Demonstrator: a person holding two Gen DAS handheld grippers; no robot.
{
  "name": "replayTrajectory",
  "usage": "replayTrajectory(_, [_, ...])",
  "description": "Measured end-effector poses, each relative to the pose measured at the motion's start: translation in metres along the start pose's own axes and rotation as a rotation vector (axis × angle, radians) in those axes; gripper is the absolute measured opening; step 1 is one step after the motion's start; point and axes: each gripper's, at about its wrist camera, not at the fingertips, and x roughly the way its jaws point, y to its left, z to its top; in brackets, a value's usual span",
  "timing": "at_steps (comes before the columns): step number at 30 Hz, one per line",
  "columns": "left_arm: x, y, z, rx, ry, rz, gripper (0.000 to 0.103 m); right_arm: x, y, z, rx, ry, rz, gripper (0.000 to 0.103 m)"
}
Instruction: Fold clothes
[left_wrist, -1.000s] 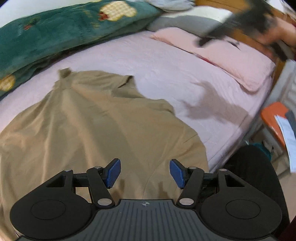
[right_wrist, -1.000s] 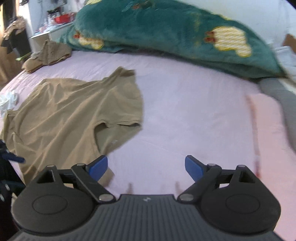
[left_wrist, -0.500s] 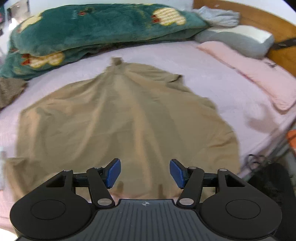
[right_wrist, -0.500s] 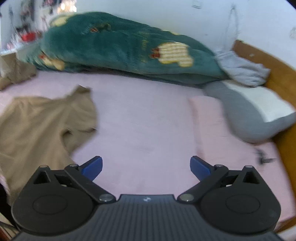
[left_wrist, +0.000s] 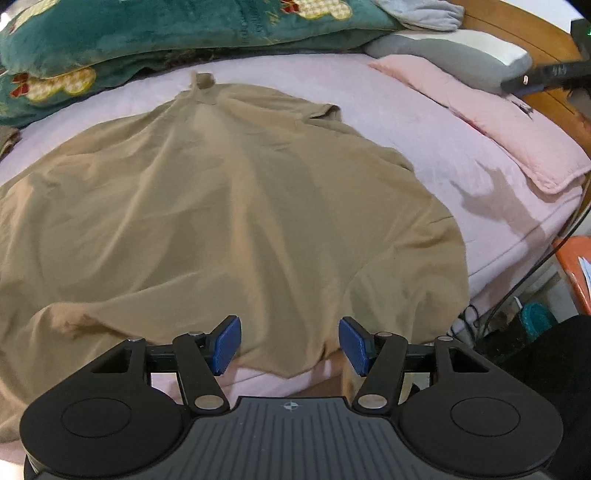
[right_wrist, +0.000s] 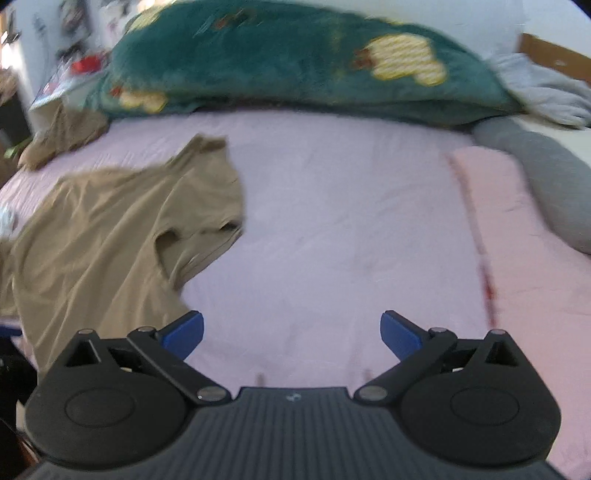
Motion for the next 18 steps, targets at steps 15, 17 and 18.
replayTrajectory(15, [0.041,-0.045,-0.027,0.075,0.021,-0.004,0.061,0.182,0.054,0.053,-0.022,0.054,0.277,0.102])
replayTrajectory(17, [0.043,-0.045,-0.024,0.073,0.023,0.005,0.061,0.201,0.066,0.057,-0.072,0.073,0.264,0.102])
replayTrajectory(18, [0.044,-0.046,-0.023,0.075,0.023,0.008,0.061,0.209,0.071,0.058,-0.095,0.084,0.256,0.102])
